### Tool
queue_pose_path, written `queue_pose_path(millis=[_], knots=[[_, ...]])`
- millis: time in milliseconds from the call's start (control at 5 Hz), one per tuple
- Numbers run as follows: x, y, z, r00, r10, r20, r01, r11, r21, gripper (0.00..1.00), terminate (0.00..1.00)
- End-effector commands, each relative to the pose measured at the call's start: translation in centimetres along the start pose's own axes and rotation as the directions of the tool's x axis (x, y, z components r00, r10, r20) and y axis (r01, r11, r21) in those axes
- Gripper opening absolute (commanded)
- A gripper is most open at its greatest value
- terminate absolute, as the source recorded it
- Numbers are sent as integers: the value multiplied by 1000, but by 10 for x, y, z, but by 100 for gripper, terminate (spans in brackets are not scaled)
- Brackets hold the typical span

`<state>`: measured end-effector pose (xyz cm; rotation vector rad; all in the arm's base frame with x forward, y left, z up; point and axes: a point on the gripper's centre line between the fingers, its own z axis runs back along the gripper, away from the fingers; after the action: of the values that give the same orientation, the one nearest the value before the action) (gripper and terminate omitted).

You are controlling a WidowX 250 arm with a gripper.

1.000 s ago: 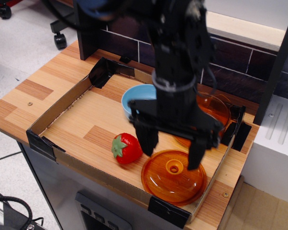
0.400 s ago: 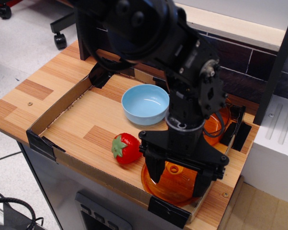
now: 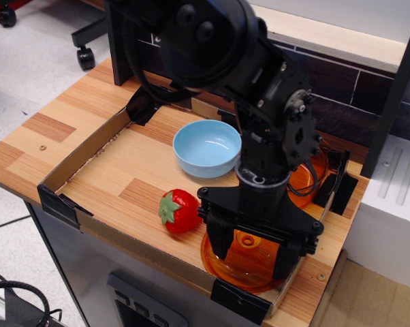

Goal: Put lid on pot

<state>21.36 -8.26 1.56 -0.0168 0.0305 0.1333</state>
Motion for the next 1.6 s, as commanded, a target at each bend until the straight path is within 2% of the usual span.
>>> queue_pose_path(millis=[0,200,400,600,1000,1400], knots=[[17,-2,4,1000,17,25,-17,1000,-2,100,0],[17,-2,2,1000,15,25,-15,1000,9,100,0],[16,0,1,1000,19,24,-19,1000,14,0,0],[13,3,2,1000,15,19,-15,1000,15,0,0],[-4,10,31,999,24,-25,-24,1000,-18,0,0],[3,10,65,998,55,-15,-55,997,-54,0,0]])
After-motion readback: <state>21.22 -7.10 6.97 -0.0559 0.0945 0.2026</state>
